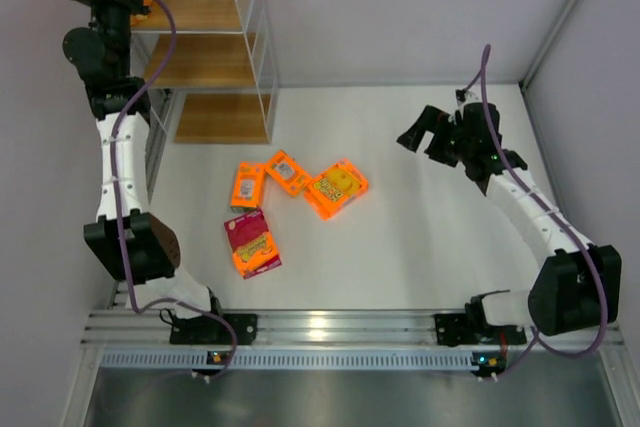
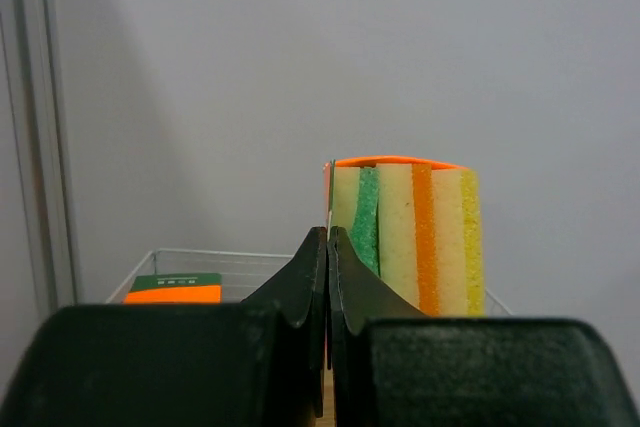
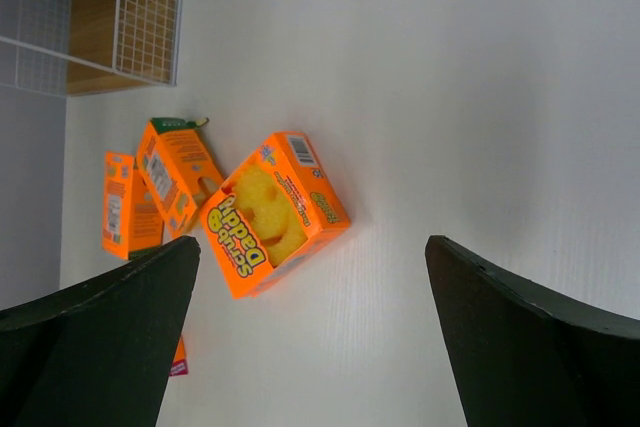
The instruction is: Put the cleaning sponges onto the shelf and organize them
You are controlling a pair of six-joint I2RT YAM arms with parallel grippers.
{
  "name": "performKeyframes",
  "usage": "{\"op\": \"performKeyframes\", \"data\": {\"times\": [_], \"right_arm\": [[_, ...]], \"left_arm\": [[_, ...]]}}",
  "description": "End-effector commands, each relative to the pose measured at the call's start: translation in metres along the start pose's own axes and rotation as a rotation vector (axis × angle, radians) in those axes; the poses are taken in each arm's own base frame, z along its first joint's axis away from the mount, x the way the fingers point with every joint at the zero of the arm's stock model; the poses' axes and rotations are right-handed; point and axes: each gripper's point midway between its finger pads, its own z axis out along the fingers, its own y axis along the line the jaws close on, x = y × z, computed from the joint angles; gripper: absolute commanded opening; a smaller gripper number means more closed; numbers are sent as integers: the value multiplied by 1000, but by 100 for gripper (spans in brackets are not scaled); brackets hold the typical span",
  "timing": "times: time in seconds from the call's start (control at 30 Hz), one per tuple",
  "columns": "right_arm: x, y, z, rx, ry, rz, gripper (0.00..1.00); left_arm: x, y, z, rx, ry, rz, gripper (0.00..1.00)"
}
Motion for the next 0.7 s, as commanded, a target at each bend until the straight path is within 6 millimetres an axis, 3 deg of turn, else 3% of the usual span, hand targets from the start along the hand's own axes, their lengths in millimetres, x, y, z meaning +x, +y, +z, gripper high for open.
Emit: {"op": "performKeyframes", "data": {"times": [0.0, 0.2, 0.47, 0.67], "right_arm": [[-14, 18, 0, -48, -42, -42, 99], [-9, 14, 4, -37, -21, -41, 99], [-4, 13, 7, -41, -8, -43, 99], [-4, 12, 4, -36, -8, -54, 100]], "left_arm": [[-26, -2, 7, 37, -131, 38, 0], [13, 9, -10, 6, -40, 95, 0], [29, 23, -39, -62, 22, 246, 0], [67, 24, -62, -52, 115, 254, 0]]}}
